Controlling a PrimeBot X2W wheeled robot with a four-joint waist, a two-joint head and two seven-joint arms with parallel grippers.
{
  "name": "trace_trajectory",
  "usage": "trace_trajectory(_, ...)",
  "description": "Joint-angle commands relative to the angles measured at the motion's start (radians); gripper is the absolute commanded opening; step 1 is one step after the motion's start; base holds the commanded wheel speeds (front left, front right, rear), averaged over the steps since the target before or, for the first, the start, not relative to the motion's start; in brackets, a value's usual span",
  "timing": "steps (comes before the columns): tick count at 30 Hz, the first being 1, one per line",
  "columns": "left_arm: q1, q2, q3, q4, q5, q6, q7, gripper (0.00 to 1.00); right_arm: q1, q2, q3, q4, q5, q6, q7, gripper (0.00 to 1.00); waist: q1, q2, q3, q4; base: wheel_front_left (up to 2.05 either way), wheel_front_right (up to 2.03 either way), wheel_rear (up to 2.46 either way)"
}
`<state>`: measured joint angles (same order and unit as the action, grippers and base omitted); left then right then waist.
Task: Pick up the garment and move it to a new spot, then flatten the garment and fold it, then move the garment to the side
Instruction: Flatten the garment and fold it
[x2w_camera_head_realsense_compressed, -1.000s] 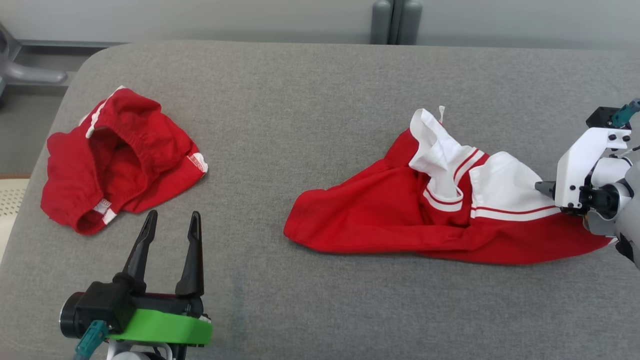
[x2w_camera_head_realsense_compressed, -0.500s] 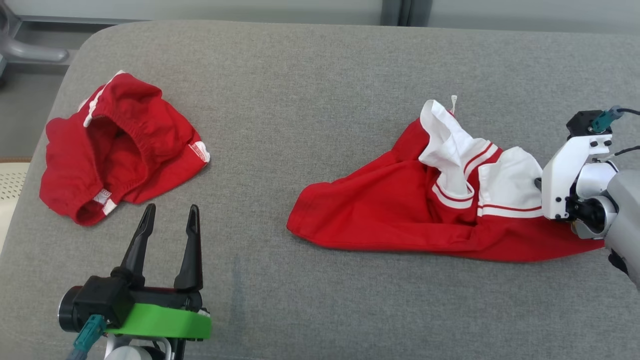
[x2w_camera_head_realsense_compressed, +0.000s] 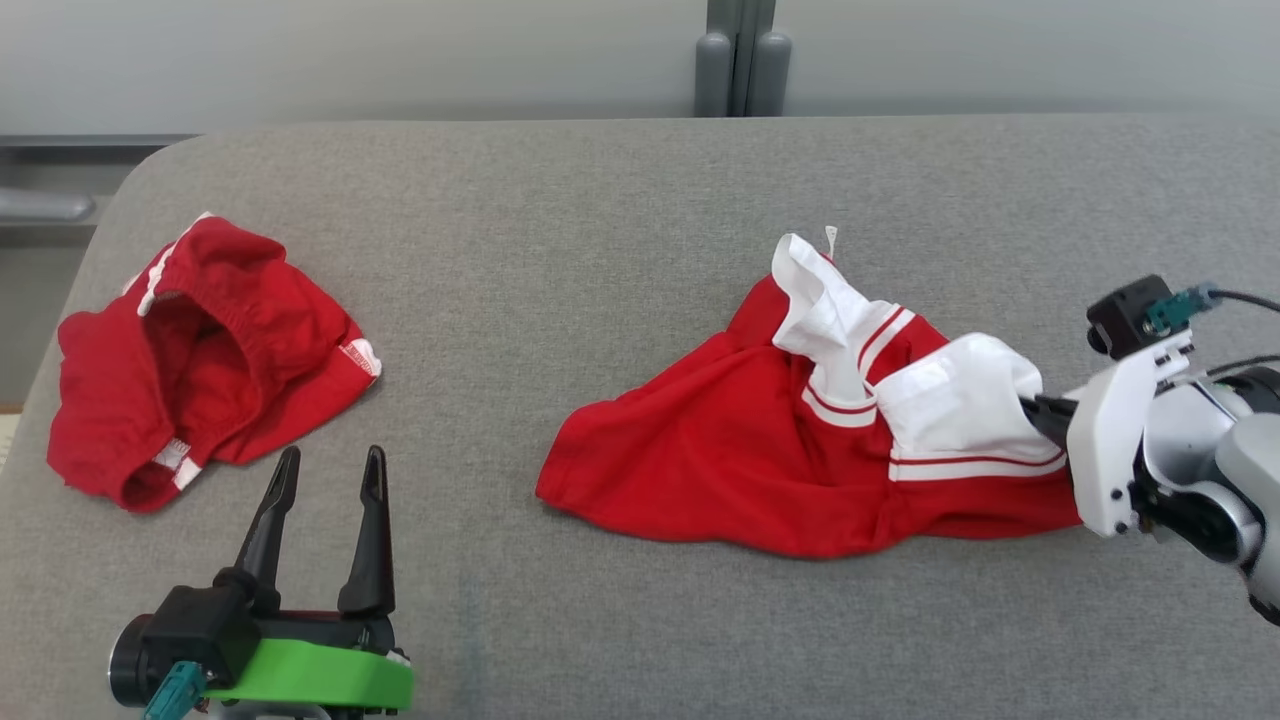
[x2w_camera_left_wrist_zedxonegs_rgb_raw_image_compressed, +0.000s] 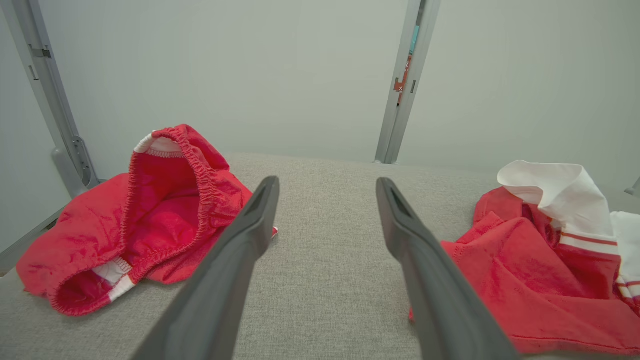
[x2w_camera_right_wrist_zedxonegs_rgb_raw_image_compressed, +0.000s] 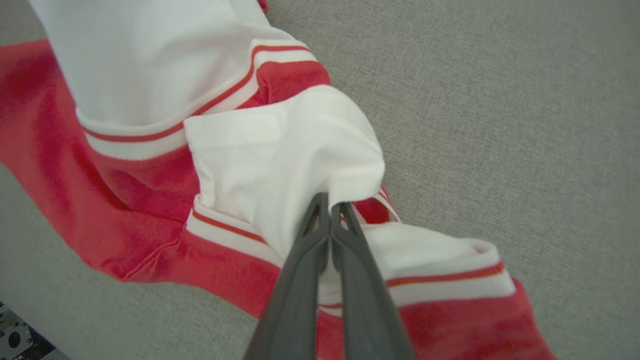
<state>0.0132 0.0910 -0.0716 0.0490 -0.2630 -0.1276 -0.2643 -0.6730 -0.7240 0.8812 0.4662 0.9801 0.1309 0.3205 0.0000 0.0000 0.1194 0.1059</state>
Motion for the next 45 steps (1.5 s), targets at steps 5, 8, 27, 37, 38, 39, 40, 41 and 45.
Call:
trace_trajectory(5, 0.021, -0.006, 0.014, -0.009, 0.003, -0.002, 0.0, 1.0, 0.196, -0.099, -0.069, -0.201, -0.021, 0.0, 0.128, 0.0, 0.0, 0.0, -0.037, -0.049, 0.0, 0.0, 0.0)
trace_trajectory(8, 0.019, -0.01, 0.019, -0.013, 0.006, -0.002, 0.0, 1.0, 0.292, -0.103, -0.153, -0.261, -0.021, 0.0, 0.195, 1.0, 0.0, 0.0, -0.038, -0.058, 0.0, 0.0, 0.0)
trace_trajectory(27, -0.018, -0.014, -0.004, -0.009, 0.0, -0.003, 0.0, 1.0, 0.286, 0.199, -0.563, -0.36, -0.534, -0.001, 0.367, 1.0, 0.0, 0.0, -0.013, 0.03, 0.0, 0.0, 0.0)
trace_trajectory(37, -0.042, -0.009, -0.012, -0.01, -0.006, -0.003, 0.0, 1.0, 0.18, 0.258, -0.421, -0.03, -0.719, -0.001, 0.219, 1.0, 0.0, 0.0, 0.031, 0.085, 0.0, 0.0, 0.0)
trace_trajectory(38, -0.043, -0.007, -0.012, -0.011, -0.006, -0.003, 0.0, 1.0, 0.169, 0.259, -0.412, 0.001, -0.725, -0.001, 0.207, 1.0, 0.0, 0.0, 0.034, 0.088, 0.0, 0.0, 0.0)
trace_trajectory(39, -0.044, -0.006, -0.012, -0.012, -0.007, -0.003, 0.0, 1.0, 0.16, 0.26, -0.407, 0.026, -0.729, -0.001, 0.198, 1.0, 0.0, 0.0, 0.036, 0.089, 0.0, 0.0, 0.0)
trace_trajectory(40, -0.045, -0.005, -0.012, -0.013, -0.007, -0.003, 0.0, 1.0, 0.146, 0.258, -0.405, 0.051, -0.737, -0.001, 0.182, 0.75, 0.0, 0.0, 0.039, 0.091, 0.0, 0.0, 0.0)
trace_trajectory(41, -0.046, -0.004, -0.011, -0.015, -0.007, -0.003, 0.0, 1.0, 0.133, 0.259, -0.412, 0.069, -0.743, -0.001, 0.163, 0.29, 0.0, 0.0, 0.042, 0.091, 0.0, 0.0, 0.0)
trace_trajectory(45, -0.049, 0.001, -0.013, -0.022, 0.002, -0.003, 0.0, 1.0, 0.07, 0.266, -0.478, 0.144, -0.782, -0.001, 0.076, 0.0, 0.0, 0.0, 0.055, 0.089, 0.0, 0.0, 0.0)
